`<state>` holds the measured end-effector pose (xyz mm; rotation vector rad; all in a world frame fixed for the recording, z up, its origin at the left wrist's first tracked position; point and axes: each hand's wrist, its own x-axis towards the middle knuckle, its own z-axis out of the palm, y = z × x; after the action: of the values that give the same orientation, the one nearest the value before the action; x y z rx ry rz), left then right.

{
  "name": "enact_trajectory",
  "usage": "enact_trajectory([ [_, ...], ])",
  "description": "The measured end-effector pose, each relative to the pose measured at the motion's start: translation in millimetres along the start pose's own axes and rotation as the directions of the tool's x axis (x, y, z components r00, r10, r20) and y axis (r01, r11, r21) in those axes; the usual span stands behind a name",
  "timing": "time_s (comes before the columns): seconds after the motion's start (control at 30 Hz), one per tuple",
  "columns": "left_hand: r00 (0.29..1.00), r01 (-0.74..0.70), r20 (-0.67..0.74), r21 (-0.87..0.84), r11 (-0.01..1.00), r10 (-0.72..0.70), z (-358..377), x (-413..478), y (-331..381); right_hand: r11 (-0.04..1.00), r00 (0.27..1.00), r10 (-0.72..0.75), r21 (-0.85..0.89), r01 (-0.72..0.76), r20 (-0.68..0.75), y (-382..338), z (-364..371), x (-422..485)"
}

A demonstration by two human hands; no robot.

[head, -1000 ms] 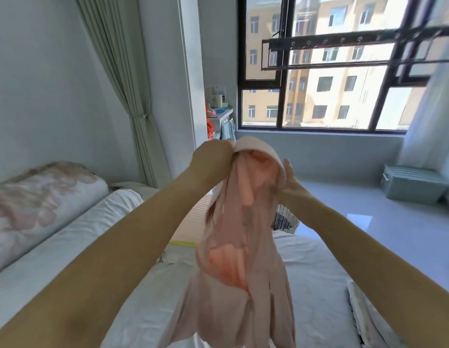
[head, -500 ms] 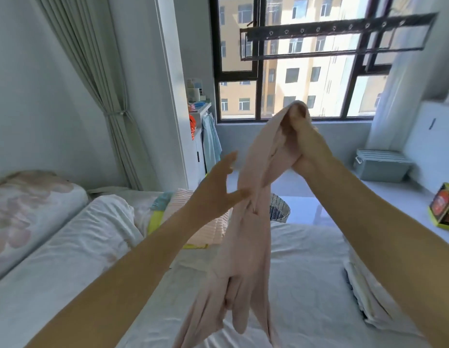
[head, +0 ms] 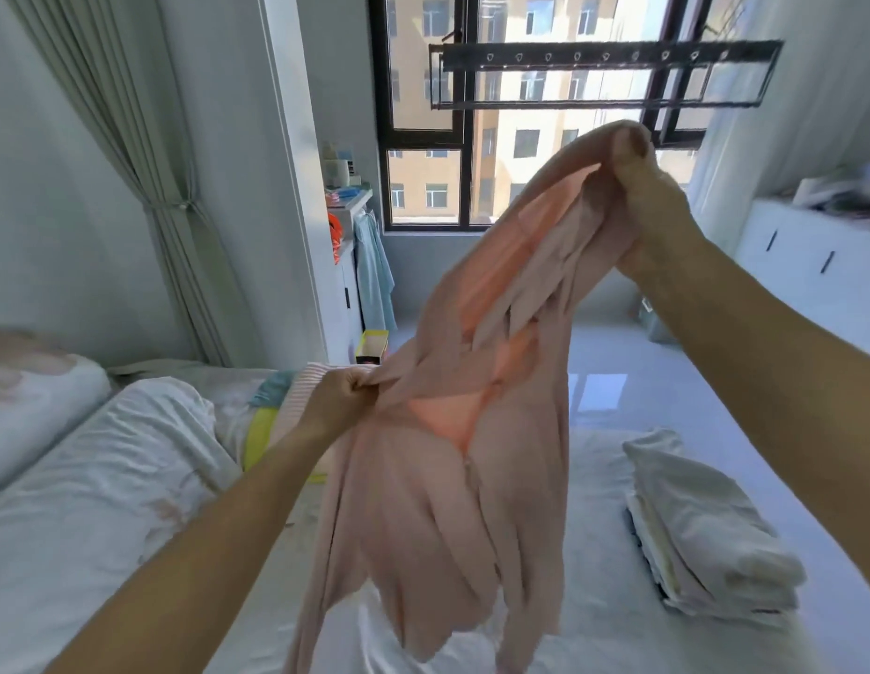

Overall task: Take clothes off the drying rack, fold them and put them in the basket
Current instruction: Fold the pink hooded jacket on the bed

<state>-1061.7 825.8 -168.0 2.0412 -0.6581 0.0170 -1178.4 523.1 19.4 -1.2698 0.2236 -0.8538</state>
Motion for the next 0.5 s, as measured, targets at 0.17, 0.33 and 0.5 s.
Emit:
enact_trajectory([
  [0.17, 0.995, -0.024, -0.1, -0.128, 0.991, 0.011, -6, 25, 43, 0.998, 0.998, -0.062, 0.016, 0.062, -0.018, -17, -13, 13],
  [0.33, 0.994, -0.103, -0.044, -0.06, 0.993, 0.101, 6, 32, 66, 0.994, 0.993, -0.106, 0.015, 0.107, -0.041, -42, -22, 16],
  [0.5, 0.992, -0.004, 0.127, 0.04, 0.999, -0.001, 18, 16, 56, 0.991, 0.992, -0.121, -0.054, 0.123, 0.04, -45, -41, 8],
])
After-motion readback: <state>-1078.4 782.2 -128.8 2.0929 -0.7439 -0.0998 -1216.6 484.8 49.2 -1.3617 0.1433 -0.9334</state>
